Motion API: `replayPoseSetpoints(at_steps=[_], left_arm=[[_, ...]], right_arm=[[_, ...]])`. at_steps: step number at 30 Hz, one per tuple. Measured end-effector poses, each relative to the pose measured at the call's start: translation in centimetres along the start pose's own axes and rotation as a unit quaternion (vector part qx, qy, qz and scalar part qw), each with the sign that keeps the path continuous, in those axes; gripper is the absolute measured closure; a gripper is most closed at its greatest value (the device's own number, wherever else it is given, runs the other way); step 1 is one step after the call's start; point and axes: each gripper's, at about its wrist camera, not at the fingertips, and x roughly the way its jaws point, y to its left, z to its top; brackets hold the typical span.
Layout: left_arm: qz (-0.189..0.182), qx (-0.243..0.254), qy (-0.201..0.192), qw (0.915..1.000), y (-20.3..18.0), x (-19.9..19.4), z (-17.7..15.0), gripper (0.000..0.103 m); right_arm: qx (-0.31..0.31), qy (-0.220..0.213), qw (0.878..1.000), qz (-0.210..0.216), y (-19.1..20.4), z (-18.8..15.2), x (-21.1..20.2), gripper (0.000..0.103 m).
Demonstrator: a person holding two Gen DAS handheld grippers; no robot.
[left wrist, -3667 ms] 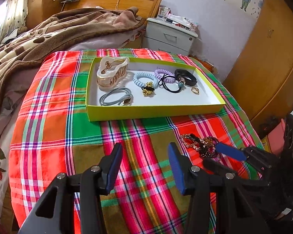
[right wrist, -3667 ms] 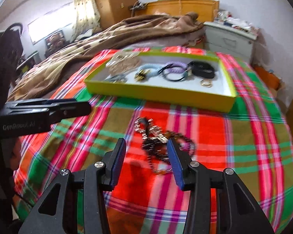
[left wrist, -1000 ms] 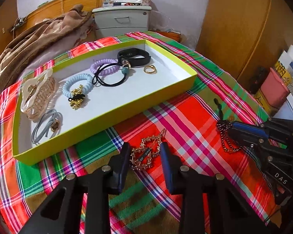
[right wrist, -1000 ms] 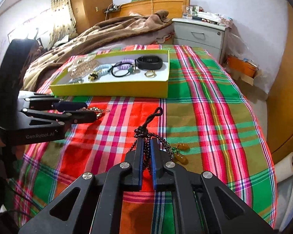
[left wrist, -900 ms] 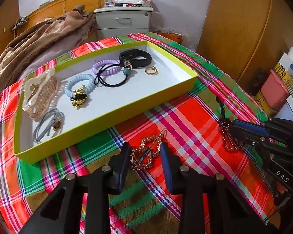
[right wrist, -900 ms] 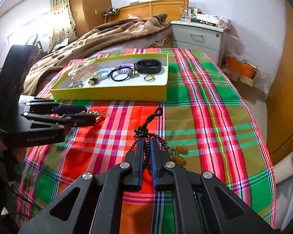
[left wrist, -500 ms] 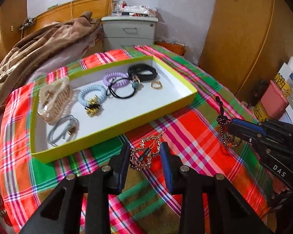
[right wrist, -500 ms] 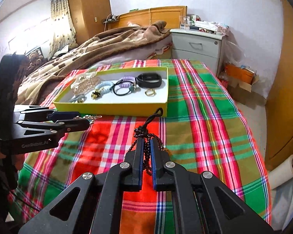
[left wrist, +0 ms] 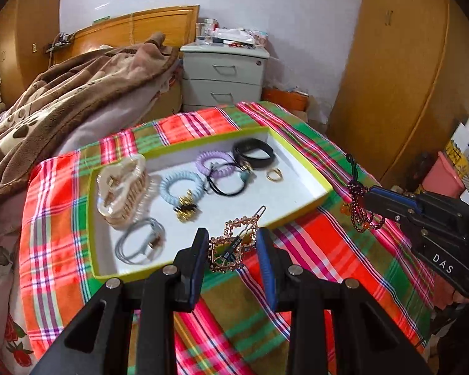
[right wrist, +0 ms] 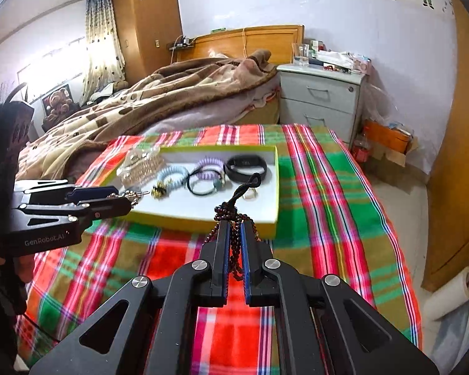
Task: Organize jewelry
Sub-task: 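Carry the gold chain bracelet and beaded bracelet over the box with both grippers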
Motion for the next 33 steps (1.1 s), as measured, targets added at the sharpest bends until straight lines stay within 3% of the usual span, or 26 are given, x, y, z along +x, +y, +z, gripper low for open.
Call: replayPoseSetpoints(at_steps=[13, 20, 33], left_arm=[[0.006, -0.023, -0.001, 0.9997, 1.9, 1.8, 2.4, 0.07], [-0.006, -0.034, 0.028, 0.999, 1.7, 4.8, 2.0, 0.07], [-0.005, -0.038, 0.06, 0.9974, 1.7, 7.8, 1.6, 0.07]], right_arm=[[0.006, 0.017, 1.0, 0.026, -0.4, 3.4, 5.1, 0.096], [0.0, 0.056, 0.997, 0.048, -0.8, 3.1, 8.3, 0.096], [-0.018, 0.098, 0.994, 0.042, -1.2, 2.5, 11.2, 0.096]])
